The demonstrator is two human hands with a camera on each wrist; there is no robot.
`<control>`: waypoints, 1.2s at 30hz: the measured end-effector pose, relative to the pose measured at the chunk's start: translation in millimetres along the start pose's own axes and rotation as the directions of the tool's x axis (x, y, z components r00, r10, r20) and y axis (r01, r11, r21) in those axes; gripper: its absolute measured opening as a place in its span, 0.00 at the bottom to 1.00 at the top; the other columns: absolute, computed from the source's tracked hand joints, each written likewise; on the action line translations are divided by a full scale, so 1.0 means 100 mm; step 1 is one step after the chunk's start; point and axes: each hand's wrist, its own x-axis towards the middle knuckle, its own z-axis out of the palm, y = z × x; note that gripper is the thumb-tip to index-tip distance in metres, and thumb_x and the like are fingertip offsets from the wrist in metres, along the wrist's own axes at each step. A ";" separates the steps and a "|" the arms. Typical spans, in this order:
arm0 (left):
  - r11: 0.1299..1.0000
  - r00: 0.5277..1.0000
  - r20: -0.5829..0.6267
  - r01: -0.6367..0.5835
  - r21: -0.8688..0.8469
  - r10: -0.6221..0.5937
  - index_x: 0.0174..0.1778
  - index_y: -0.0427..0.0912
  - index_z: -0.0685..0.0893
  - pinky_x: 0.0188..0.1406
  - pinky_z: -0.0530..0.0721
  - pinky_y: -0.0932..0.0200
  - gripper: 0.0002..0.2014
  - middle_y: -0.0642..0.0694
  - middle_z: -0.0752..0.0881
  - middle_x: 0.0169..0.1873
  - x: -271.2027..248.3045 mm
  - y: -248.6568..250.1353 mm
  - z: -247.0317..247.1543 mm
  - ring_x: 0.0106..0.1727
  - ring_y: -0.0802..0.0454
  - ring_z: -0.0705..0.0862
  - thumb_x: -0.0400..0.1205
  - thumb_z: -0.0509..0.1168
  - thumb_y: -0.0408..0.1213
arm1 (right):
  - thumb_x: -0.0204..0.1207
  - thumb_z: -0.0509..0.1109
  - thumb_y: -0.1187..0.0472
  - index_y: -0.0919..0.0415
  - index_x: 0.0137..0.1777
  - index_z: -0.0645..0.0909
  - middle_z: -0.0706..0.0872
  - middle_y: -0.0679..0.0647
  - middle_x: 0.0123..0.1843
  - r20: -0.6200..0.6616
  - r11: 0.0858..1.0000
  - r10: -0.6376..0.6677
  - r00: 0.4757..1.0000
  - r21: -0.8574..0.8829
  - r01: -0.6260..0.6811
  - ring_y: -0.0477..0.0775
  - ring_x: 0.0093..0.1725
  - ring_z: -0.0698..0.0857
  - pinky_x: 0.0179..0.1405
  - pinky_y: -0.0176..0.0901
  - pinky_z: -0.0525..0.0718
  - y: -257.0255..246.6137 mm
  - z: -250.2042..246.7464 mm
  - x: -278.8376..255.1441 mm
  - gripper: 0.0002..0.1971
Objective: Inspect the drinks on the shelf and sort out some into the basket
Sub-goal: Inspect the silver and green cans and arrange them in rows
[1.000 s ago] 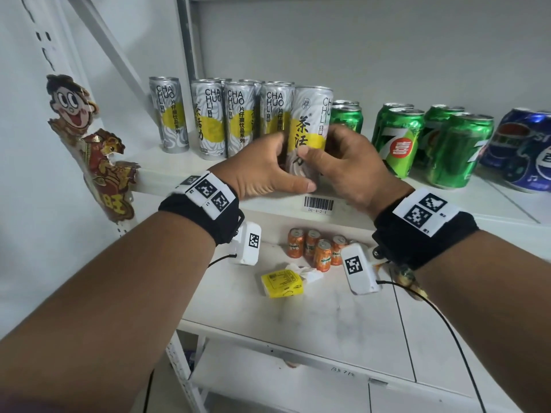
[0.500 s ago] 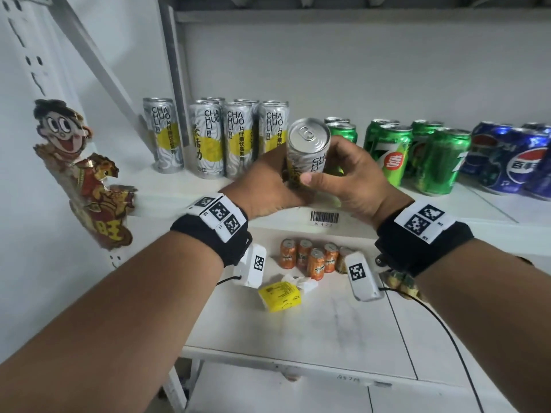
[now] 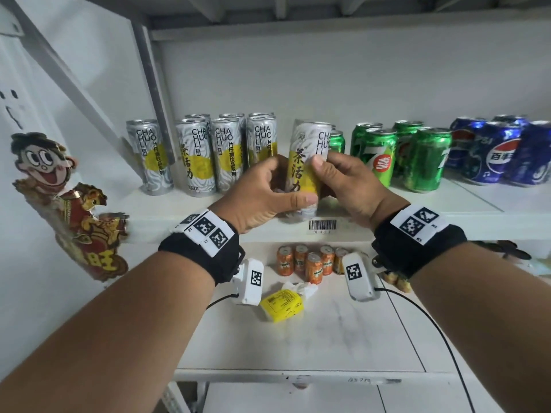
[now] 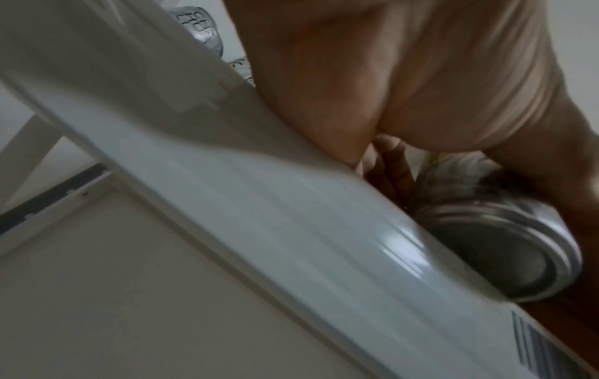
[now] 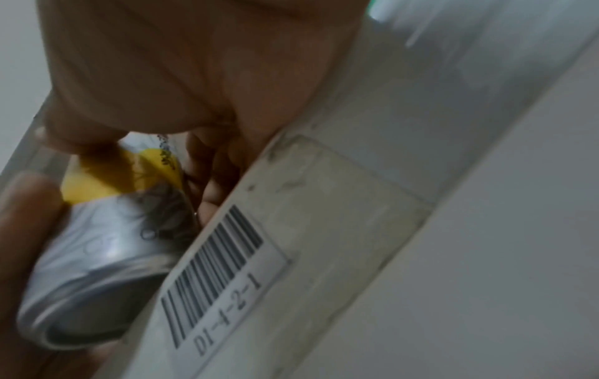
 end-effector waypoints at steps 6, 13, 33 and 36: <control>0.999 1.000 0.011 0.013 0.031 -0.014 0.72 0.51 0.85 0.67 0.92 0.37 0.39 0.46 0.94 0.66 -0.02 0.01 0.00 0.67 0.44 0.93 0.67 0.92 0.54 | 0.84 0.67 0.37 0.46 0.47 0.93 0.93 0.51 0.42 0.018 0.997 0.017 1.000 -0.071 -0.015 0.51 0.41 0.91 0.44 0.45 0.90 -0.03 0.01 -0.01 0.18; 0.996 0.999 0.011 0.034 -0.086 -0.033 0.71 0.38 0.85 0.61 0.94 0.41 0.34 0.40 0.95 0.63 0.00 0.00 0.03 0.65 0.40 0.94 0.71 0.89 0.43 | 0.84 0.71 0.43 0.67 0.65 0.85 0.90 0.74 0.56 -0.032 0.996 0.056 0.998 0.069 -0.054 0.63 0.48 0.88 0.51 0.64 0.89 0.01 0.01 0.02 0.26; 0.987 0.998 0.021 0.068 -0.148 -0.065 0.72 0.36 0.86 0.62 0.94 0.41 0.32 0.36 0.94 0.64 0.01 0.03 0.06 0.67 0.37 0.93 0.73 0.86 0.40 | 0.79 0.76 0.57 0.71 0.71 0.79 0.93 0.63 0.57 -0.030 0.981 0.079 0.996 0.179 -0.072 0.58 0.50 0.92 0.47 0.51 0.91 0.01 -0.02 0.02 0.25; 0.986 0.998 0.016 0.055 -0.156 -0.053 0.73 0.34 0.85 0.63 0.93 0.43 0.33 0.35 0.93 0.65 0.00 0.03 0.06 0.68 0.36 0.92 0.73 0.86 0.38 | 0.72 0.79 0.53 0.69 0.70 0.81 0.91 0.69 0.61 -0.009 0.986 0.067 0.998 0.154 -0.065 0.60 0.52 0.90 0.50 0.53 0.90 0.00 -0.01 0.01 0.30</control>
